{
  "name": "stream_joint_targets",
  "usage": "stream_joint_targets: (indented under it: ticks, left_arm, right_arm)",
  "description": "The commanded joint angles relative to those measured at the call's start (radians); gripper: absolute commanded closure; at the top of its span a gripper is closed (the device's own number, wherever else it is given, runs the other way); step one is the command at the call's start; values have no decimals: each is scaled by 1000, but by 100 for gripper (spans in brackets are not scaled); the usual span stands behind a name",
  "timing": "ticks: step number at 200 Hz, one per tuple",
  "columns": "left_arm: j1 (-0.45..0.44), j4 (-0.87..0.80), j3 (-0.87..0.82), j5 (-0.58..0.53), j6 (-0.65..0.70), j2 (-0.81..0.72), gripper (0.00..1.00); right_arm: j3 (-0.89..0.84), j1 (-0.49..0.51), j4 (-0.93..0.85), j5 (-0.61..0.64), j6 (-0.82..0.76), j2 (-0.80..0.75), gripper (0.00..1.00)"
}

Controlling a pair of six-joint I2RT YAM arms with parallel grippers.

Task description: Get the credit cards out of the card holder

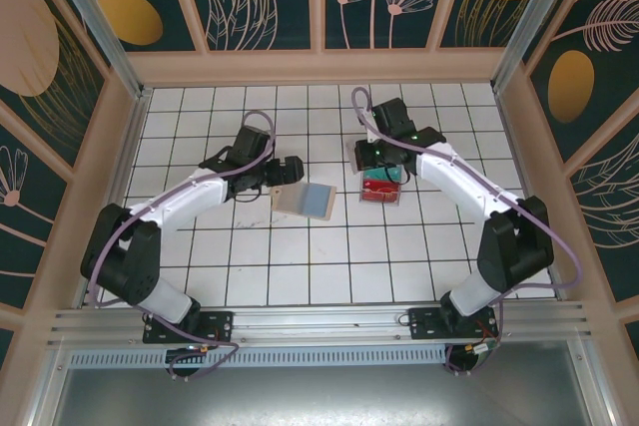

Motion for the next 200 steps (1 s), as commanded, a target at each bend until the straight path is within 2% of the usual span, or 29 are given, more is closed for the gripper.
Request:
stream_joint_targets:
  ticks: [1, 22, 58, 79, 114, 169, 200]
  left_arm:
    - [17, 43, 8, -15, 9, -47, 1]
    - [31, 70, 1, 16, 20, -64, 2]
    - [51, 90, -6, 40, 42, -68, 2]
    - [62, 107, -14, 57, 44, -75, 1]
    - [67, 125, -25, 73, 45, -88, 1]
    - [68, 133, -34, 71, 42, -103, 2]
    - [69, 132, -35, 68, 45, -105, 1]
  right_arm:
    - [-8, 49, -60, 203, -280, -56, 100]
    - [-19, 84, -75, 331, -414, -70, 100]
    - [-15, 105, -157, 374, -567, -74, 100]
    - [-89, 111, -100, 459, -671, -113, 100]
    - [-185, 97, 24, 526, -866, -149, 100]
    - [-197, 58, 160, 524, -1061, -91, 100]
    - [-185, 61, 164, 489, -1062, -47, 100]
